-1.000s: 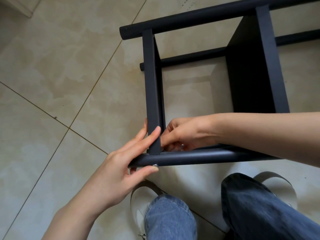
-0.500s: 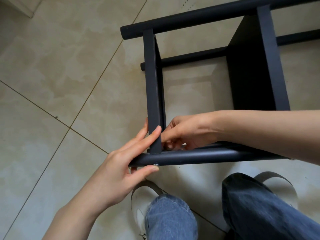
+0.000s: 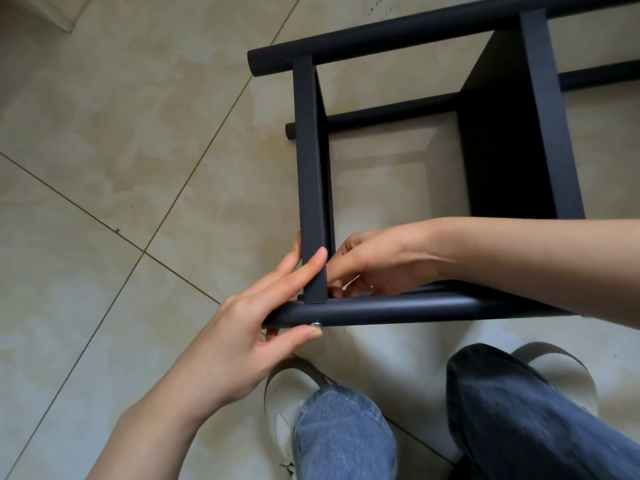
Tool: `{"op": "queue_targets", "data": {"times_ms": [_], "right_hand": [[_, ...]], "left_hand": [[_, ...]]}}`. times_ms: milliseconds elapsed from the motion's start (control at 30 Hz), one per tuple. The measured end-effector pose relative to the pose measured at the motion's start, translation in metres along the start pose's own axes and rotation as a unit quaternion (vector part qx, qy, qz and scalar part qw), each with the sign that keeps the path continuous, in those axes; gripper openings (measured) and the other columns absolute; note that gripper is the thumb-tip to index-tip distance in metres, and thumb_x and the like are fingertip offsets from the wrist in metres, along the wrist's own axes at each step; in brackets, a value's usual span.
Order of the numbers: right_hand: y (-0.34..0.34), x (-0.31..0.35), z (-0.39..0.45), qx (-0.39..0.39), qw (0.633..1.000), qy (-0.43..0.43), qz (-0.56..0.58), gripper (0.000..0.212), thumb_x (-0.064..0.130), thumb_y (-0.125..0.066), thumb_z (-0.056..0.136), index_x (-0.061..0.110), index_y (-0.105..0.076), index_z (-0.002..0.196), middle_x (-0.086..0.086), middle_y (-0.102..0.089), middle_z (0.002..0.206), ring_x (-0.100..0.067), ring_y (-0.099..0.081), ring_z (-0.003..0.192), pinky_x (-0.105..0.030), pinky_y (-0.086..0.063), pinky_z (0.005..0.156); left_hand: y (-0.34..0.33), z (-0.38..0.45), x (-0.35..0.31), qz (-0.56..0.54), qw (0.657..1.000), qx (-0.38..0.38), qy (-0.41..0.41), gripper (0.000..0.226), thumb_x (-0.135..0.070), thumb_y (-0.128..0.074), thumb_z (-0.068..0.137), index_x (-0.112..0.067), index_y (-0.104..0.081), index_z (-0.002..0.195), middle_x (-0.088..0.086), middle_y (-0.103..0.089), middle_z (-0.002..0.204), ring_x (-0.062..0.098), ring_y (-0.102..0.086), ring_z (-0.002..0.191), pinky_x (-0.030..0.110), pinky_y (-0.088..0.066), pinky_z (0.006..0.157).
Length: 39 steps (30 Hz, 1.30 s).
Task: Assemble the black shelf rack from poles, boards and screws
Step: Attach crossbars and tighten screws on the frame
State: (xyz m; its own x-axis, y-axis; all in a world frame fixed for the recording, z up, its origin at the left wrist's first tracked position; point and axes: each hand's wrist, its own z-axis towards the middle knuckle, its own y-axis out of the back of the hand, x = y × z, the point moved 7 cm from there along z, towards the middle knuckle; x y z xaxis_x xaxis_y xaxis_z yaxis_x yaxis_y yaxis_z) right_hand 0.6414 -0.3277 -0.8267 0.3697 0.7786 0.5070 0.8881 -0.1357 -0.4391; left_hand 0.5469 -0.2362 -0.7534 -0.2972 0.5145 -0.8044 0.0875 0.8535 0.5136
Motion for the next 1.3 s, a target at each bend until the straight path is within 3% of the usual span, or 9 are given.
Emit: {"op": "queue_targets", "data": {"times_ms": [133, 300, 567, 633, 733, 800, 967, 1167, 1300], "right_hand": [[0.001, -0.001, 0.0, 0.013, 0.999, 0.007, 0.042, 0.007, 0.009, -0.056, 0.095, 0.006, -0.057, 0.101, -0.005, -0.052, 0.074, -0.016, -0.048, 0.069, -0.033, -0.037, 0.078], [0.007, -0.004, 0.004, -0.014, 1.0, 0.0, -0.007, 0.028, 0.016, -0.062, 0.092, 0.014, -0.069, 0.065, 0.001, -0.05, 0.059, -0.011, -0.045, 0.053, -0.026, -0.035, 0.061], [0.003, -0.003, 0.004, 0.017, 0.998, 0.031, 0.05, 0.009, 0.008, -0.059, 0.095, 0.007, -0.065, 0.088, -0.01, -0.055, 0.082, -0.018, -0.049, 0.075, -0.037, -0.035, 0.085], [0.002, -0.003, 0.004, 0.012, 0.998, 0.032, 0.043, 0.011, 0.01, -0.058, 0.096, 0.002, -0.064, 0.1, -0.016, -0.055, 0.086, -0.017, -0.052, 0.073, -0.033, -0.039, 0.081], [-0.001, -0.001, 0.002, 0.028, 0.998, 0.035, 0.041, 0.02, 0.013, -0.057, 0.098, 0.002, -0.069, 0.086, -0.009, -0.067, 0.073, -0.011, -0.063, 0.059, -0.02, -0.05, 0.059], [-0.003, 0.001, 0.0, 0.024, 0.999, 0.036, 0.025, 0.024, 0.015, -0.056, 0.098, 0.006, -0.07, 0.08, -0.004, -0.069, 0.067, -0.009, -0.064, 0.055, -0.019, -0.051, 0.054], [0.005, 0.002, -0.001, -0.083, 0.994, 0.037, -0.054, 0.021, 0.023, -0.064, 0.094, 0.009, -0.064, 0.08, 0.001, -0.067, 0.06, -0.008, -0.062, 0.052, -0.019, -0.05, 0.052], [0.009, 0.008, -0.024, -0.162, 0.981, 0.055, -0.095, 0.027, 0.033, -0.058, 0.097, 0.017, -0.073, 0.082, 0.004, -0.069, 0.07, -0.009, -0.063, 0.064, -0.023, -0.052, 0.063], [0.01, 0.018, -0.062, -0.25, 0.926, 0.086, -0.27, 0.026, 0.036, -0.056, 0.098, 0.019, -0.076, 0.097, 0.008, -0.071, 0.078, -0.011, -0.065, 0.076, -0.024, -0.051, 0.073]], "left_hand": [[0.0, 0.0, 0.001, -0.002, 1.0, -0.002, -0.001, 0.078, -0.03, -0.071, 0.083, -0.065, -0.035, 0.142, -0.02, -0.03, 0.156, -0.007, -0.021, 0.145, -0.002, -0.028, 0.101], [0.0, 0.0, -0.001, 0.001, 1.0, -0.002, -0.004, 0.078, -0.03, -0.071, 0.082, -0.065, -0.034, 0.142, -0.023, -0.032, 0.154, -0.008, -0.021, 0.145, -0.003, -0.027, 0.1], [-0.001, 0.001, -0.002, -0.006, 1.0, -0.001, -0.01, 0.079, -0.029, -0.071, 0.082, -0.065, -0.032, 0.141, -0.044, -0.02, 0.149, -0.008, -0.021, 0.145, -0.001, -0.026, 0.102], [-0.001, 0.001, -0.002, -0.013, 1.0, -0.001, -0.01, 0.079, -0.029, -0.071, 0.083, -0.065, -0.033, 0.142, -0.047, -0.022, 0.148, -0.007, -0.021, 0.146, -0.003, -0.028, 0.099], [-0.001, 0.002, 0.0, -0.017, 1.0, -0.004, -0.009, 0.078, -0.028, -0.071, 0.083, -0.065, -0.033, 0.141, -0.046, -0.023, 0.148, -0.005, -0.021, 0.147, -0.003, -0.028, 0.096], [-0.001, 0.002, 0.001, -0.015, 1.0, -0.005, -0.009, 0.078, -0.028, -0.071, 0.083, -0.065, -0.034, 0.141, -0.042, -0.024, 0.149, -0.004, -0.021, 0.147, -0.003, -0.029, 0.096], [-0.001, 0.001, 0.004, -0.008, 1.0, -0.005, -0.001, 0.077, -0.031, -0.071, 0.083, -0.062, -0.033, 0.142, -0.018, -0.033, 0.156, -0.008, -0.021, 0.145, 0.0, -0.025, 0.104], [-0.002, 0.002, 0.005, -0.001, 1.0, 0.001, 0.0, 0.075, -0.035, -0.07, 0.087, -0.064, -0.03, 0.142, -0.02, -0.027, 0.158, -0.01, -0.018, 0.145, 0.002, -0.022, 0.108], [-0.002, -0.001, 0.001, 0.027, 0.999, -0.015, -0.004, 0.075, -0.026, -0.071, 0.091, -0.066, -0.032, 0.141, -0.014, -0.028, 0.16, -0.017, -0.017, 0.142, 0.0, -0.019, 0.108]]}}
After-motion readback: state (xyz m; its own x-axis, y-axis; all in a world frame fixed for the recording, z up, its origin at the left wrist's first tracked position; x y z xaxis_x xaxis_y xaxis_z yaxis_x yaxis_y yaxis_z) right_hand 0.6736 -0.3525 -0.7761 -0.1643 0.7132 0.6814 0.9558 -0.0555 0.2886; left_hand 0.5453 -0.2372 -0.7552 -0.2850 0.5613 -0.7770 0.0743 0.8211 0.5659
